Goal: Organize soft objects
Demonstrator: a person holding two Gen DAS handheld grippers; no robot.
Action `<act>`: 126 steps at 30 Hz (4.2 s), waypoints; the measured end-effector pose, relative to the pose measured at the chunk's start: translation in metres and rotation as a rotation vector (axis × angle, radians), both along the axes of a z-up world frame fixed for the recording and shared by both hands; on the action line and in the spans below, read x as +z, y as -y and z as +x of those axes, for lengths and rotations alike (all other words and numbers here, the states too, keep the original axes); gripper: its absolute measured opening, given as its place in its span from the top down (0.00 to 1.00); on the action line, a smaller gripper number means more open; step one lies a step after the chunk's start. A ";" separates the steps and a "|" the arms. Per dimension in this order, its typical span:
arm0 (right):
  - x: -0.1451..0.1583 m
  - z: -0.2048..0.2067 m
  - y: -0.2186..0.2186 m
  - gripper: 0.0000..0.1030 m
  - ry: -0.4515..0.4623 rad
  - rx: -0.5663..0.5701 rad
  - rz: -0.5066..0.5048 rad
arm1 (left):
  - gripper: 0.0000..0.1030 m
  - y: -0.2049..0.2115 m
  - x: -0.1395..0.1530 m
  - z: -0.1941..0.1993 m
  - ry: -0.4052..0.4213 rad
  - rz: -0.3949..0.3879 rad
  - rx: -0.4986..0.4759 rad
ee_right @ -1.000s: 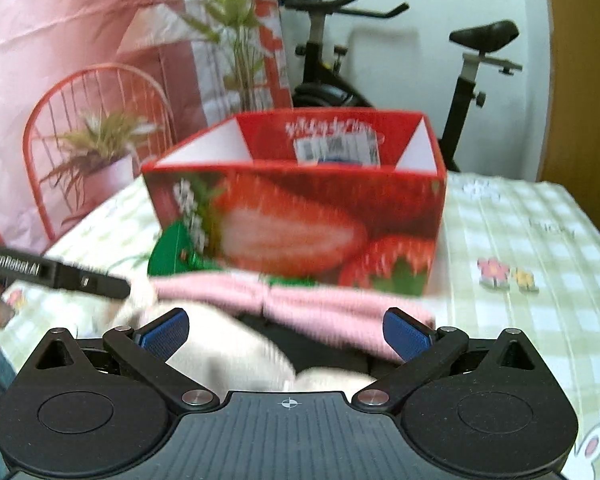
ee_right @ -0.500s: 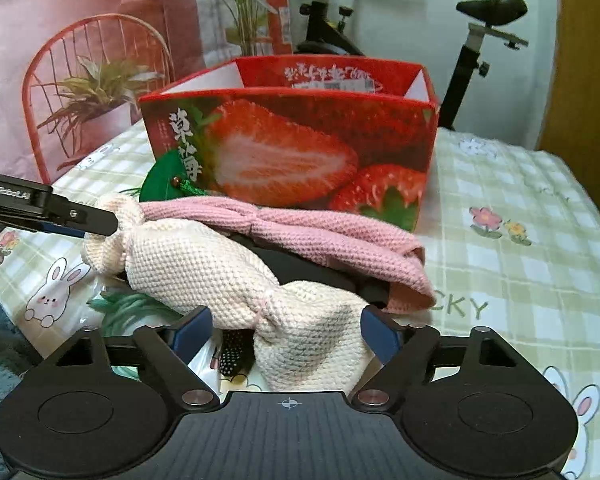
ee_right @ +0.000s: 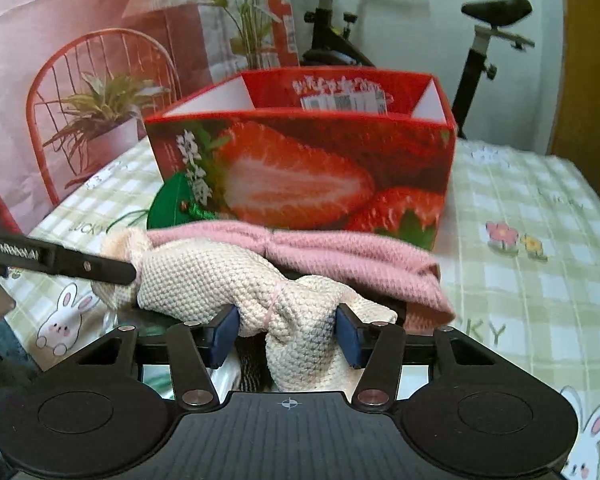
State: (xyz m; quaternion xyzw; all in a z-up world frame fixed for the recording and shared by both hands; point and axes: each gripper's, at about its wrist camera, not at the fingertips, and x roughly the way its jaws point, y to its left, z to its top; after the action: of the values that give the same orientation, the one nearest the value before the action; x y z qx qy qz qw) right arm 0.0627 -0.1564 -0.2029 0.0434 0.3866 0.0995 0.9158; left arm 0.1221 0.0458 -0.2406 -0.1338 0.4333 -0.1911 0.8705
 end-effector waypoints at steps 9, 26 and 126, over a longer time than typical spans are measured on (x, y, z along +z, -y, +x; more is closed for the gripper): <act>0.022 0.018 -0.019 0.54 0.116 0.066 -0.085 | 0.48 -0.003 -0.008 0.005 -0.028 -0.006 0.028; -0.009 0.009 -0.004 0.57 0.027 0.022 0.005 | 0.48 -0.002 -0.012 0.009 -0.036 0.002 0.040; 0.063 0.238 0.035 0.63 0.108 -0.095 -0.062 | 0.92 0.028 0.106 0.187 0.234 -0.051 0.023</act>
State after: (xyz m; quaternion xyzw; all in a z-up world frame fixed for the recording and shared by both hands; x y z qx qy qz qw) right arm 0.3005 -0.1917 -0.1400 0.0279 0.3371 0.0459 0.9399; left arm 0.3090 0.0177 -0.1343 -0.1375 0.3224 -0.2063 0.9136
